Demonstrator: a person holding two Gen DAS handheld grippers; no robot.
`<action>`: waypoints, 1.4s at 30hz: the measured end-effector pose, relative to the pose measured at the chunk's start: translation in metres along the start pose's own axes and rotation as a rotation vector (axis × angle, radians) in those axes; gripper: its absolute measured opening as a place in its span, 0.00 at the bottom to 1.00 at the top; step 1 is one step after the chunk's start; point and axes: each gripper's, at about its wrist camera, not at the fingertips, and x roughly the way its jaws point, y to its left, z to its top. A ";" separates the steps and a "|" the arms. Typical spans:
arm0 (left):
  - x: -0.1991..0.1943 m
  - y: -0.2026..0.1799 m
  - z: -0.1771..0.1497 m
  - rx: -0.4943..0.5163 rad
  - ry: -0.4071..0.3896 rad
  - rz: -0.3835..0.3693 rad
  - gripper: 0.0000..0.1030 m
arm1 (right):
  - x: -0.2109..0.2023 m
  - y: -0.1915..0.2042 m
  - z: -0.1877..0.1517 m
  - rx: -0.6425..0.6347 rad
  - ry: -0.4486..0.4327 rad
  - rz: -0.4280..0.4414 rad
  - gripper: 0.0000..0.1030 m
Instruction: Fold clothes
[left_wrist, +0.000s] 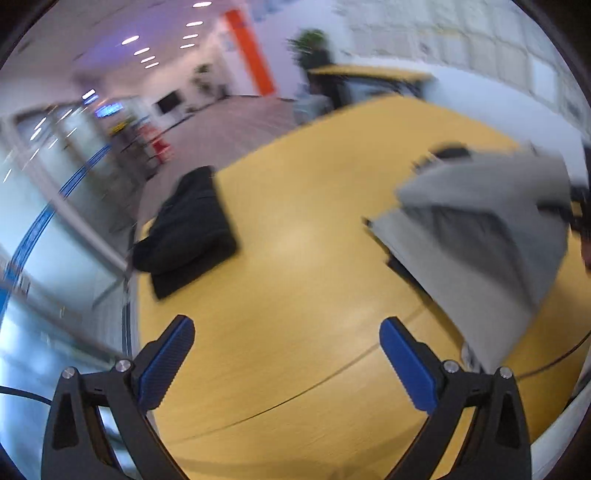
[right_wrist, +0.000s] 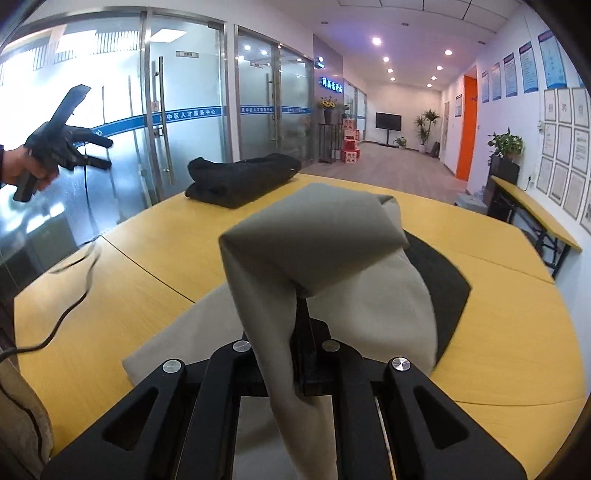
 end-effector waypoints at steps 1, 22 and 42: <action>0.019 -0.028 0.003 0.078 -0.007 -0.054 0.99 | 0.005 0.002 -0.001 0.003 0.002 0.012 0.06; 0.180 -0.270 0.043 0.365 -0.013 -0.595 1.00 | 0.004 -0.015 0.013 0.251 -0.035 0.204 0.07; 0.091 -0.209 -0.021 0.064 0.063 -0.379 0.99 | 0.021 -0.010 -0.031 0.103 0.055 0.261 0.12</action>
